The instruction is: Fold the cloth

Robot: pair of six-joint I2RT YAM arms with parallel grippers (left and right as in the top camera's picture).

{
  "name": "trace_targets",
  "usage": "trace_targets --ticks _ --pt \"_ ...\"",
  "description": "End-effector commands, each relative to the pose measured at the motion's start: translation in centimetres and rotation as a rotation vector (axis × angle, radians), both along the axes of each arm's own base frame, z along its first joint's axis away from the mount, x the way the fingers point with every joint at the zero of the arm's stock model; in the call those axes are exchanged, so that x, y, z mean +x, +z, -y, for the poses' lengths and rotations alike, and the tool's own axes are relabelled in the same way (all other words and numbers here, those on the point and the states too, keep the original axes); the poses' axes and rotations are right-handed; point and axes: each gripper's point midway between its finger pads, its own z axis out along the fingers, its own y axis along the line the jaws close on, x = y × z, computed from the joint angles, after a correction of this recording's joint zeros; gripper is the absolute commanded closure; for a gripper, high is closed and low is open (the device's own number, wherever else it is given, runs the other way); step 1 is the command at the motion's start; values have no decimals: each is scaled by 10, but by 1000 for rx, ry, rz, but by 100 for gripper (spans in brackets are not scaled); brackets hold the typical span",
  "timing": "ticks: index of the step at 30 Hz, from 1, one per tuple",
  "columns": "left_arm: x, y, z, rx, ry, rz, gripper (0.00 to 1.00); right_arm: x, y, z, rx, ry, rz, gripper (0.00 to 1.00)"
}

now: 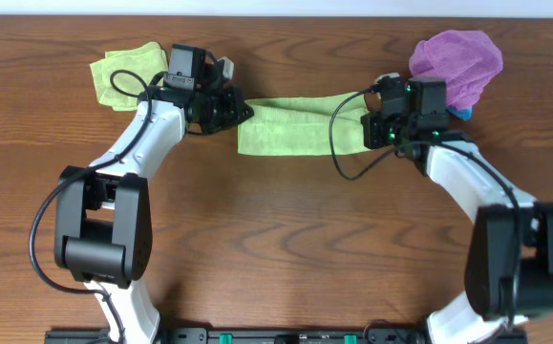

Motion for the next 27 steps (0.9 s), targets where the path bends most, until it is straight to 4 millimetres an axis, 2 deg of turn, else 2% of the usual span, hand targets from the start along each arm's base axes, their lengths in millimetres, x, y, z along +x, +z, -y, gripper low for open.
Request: trace_targets --ticks 1,6,12,27 --pt "12 6 -11 48 77 32 94 22 6 -4 4 -14 26 99" --pt "27 2 -12 47 104 72 94 45 8 -4 -6 -23 46 99" --pt "36 -16 -14 59 131 66 94 61 4 -6 -7 -23 53 99" --pt "43 -64 -15 77 141 19 94 64 -34 -7 -42 -25 6 98"
